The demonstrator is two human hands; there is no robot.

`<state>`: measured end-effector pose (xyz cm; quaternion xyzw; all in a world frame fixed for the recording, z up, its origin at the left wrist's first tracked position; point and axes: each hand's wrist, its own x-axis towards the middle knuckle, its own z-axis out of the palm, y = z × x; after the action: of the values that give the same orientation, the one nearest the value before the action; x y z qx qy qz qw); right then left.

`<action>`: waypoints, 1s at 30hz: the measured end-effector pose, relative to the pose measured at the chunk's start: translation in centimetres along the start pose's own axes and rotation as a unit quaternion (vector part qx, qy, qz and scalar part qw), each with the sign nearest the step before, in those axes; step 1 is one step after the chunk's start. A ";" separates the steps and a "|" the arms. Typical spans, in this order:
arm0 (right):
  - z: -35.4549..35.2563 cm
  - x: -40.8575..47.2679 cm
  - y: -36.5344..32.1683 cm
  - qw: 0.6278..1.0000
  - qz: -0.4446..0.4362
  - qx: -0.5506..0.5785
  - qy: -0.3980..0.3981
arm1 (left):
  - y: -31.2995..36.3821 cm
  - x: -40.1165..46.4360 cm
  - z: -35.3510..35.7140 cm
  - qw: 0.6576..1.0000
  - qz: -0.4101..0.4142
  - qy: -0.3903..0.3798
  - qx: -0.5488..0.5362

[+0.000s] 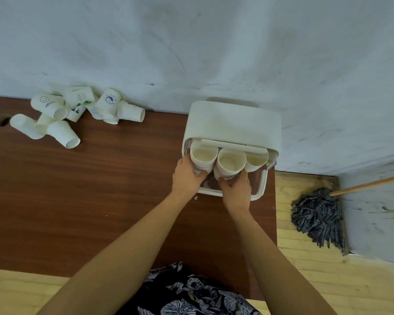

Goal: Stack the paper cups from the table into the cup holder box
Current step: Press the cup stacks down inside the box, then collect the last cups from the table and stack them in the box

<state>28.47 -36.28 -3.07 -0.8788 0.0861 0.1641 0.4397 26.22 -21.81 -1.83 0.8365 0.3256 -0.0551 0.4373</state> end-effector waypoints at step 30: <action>23.1 -7.4 -19.1 0.960 -0.172 -0.173 -0.137 | -21.1 7.4 -30.9 0.983 -0.029 0.117 0.138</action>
<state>22.28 -6.33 0.95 -0.9119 -0.1571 0.2177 0.3103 13.55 14.16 -0.42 0.8795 0.3884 -0.0136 0.2747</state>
